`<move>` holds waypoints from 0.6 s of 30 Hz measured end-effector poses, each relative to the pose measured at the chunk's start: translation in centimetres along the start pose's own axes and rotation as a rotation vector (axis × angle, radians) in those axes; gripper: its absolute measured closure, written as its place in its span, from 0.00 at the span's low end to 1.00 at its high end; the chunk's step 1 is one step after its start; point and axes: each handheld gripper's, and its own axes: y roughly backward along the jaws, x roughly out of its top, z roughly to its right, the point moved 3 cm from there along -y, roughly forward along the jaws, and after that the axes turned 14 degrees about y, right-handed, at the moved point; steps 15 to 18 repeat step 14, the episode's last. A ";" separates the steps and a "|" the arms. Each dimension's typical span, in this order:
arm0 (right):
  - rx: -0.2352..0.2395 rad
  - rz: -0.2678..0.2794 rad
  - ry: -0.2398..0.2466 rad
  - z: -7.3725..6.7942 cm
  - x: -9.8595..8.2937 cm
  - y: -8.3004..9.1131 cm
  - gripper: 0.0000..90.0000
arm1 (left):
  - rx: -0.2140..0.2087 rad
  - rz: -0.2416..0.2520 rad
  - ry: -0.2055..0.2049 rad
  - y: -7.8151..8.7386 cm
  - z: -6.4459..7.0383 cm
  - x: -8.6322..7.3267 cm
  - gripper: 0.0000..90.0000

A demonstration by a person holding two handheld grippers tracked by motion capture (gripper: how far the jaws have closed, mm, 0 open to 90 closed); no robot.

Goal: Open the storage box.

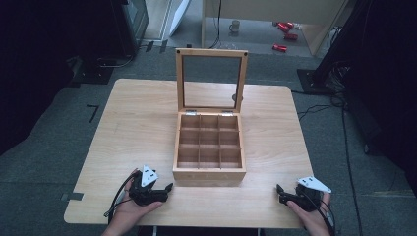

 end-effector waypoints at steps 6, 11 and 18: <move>0.000 -0.002 0.002 0.0 0.0 -0.1 0.11 | -0.002 -0.001 -0.002 0.0 0.0 0.0 0.22; 0.001 -0.003 0.002 0.0 0.0 -0.1 0.11 | -0.003 -0.001 -0.003 0.0 0.0 0.0 0.22; 0.002 -0.003 0.004 0.0 0.1 -0.1 0.11 | -0.004 -0.001 -0.004 -0.1 0.0 0.1 0.22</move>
